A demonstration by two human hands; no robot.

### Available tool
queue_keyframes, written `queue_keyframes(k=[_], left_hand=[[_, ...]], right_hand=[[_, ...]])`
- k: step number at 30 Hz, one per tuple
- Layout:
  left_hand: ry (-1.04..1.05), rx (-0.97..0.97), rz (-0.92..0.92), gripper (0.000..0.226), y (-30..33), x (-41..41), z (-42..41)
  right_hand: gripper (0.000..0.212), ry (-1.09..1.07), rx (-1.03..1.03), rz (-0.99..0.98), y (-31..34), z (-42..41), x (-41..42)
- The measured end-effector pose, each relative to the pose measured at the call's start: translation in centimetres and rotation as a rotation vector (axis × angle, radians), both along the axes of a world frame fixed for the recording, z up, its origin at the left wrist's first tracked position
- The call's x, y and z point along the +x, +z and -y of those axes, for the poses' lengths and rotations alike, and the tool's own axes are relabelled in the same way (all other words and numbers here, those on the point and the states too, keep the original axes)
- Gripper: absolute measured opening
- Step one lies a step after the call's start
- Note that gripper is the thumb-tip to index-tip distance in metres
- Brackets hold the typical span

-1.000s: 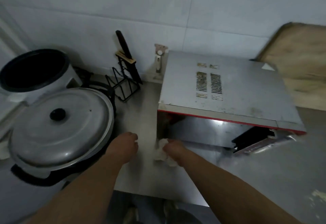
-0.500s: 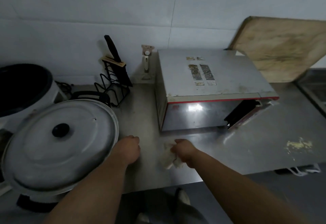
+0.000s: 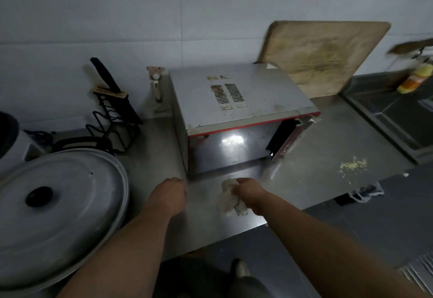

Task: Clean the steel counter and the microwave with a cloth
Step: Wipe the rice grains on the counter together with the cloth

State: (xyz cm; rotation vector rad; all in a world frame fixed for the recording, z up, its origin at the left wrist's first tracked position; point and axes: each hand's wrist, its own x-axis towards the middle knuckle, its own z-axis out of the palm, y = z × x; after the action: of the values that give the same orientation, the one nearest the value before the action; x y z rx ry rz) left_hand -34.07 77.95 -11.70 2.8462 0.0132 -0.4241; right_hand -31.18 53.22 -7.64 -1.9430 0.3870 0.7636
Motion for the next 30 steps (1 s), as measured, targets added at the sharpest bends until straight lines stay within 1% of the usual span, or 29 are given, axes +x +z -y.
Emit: queue_keyframes(k=[5, 7, 10, 13, 15, 16, 18, 20, 21, 22, 23, 25, 27, 29, 30], left_hand=[[-0.004, 0.036, -0.054, 0.036, -1.3, -1.0, 2.2], [-0.003, 0.042, -0.071, 0.035, -1.6, -1.1, 3.4], [0.016, 0.031, -0.043, 0.035, -1.7, -1.3, 4.1], [0.054, 0.021, -0.019, 0.038, -2.5, -1.9, 5.1], [0.074, 0.01, -0.01, 0.043, -3.7, -3.1, 5.6], [0.07, 0.018, -0.014, 0.045, -4.5, -3.8, 5.7], [0.073, 0.072, -0.051, 0.043, -6.2, -5.1, 5.5], [0.111, 0.084, -0.1, 0.05, -7.9, -6.1, 4.6], [0.132, 0.093, -0.102, 0.051, -8.4, -6.5, 4.1], [0.147, 0.107, -0.09, 0.049, -9.0, -6.9, 3.5], [0.171, 0.114, -0.086, 0.049, -9.2, -7.2, 3.0], [0.21, 0.109, -0.1, 0.056, -9.6, -7.6, 1.9], [0.23, 0.129, -0.109, 0.06, -10.4, -8.0, 0.9], [0.228, 0.138, -0.097, 0.062, -11.3, -8.5, 0.0], [0.226, 0.124, -0.087, 0.062, -11.6, -8.6, -0.2]], right_hand=[[0.034, -0.017, -0.004, -0.023, -2.4, 3.4, 0.4], [0.035, -0.006, -0.054, 0.007, -3.5, 4.9, 1.8], [0.042, 0.028, -0.222, 0.153, -3.0, 5.4, 3.5], [0.047, 0.115, -0.363, 0.405, -2.1, 5.1, 3.9], [0.048, 0.223, -0.404, 0.528, -2.8, 4.6, 3.0], [0.047, 0.307, -0.419, 0.547, -3.8, 4.3, 2.3], [0.049, 0.535, -0.415, 0.505, -6.5, 3.4, 0.6], [0.058, 0.806, -0.424, 0.464, -9.9, 2.4, -1.2], [0.062, 0.903, -0.44, 0.43, -11.4, 2.0, -2.0], [0.064, 0.957, -0.462, 0.405, -12.8, 1.6, -2.7], [0.064, 0.971, -0.488, 0.406, -14.0, 1.2, -3.1], [0.063, 0.92, -0.532, 0.453, -15.0, 0.1, -3.6], [0.069, 0.808, -0.568, 0.551, -15.6, -1.1, -3.5], [0.063, 0.664, -0.611, 0.631, -16.1, -2.1, -2.8], [0.06, 0.614, -0.635, 0.615, -16.3, -2.6, -2.5]])
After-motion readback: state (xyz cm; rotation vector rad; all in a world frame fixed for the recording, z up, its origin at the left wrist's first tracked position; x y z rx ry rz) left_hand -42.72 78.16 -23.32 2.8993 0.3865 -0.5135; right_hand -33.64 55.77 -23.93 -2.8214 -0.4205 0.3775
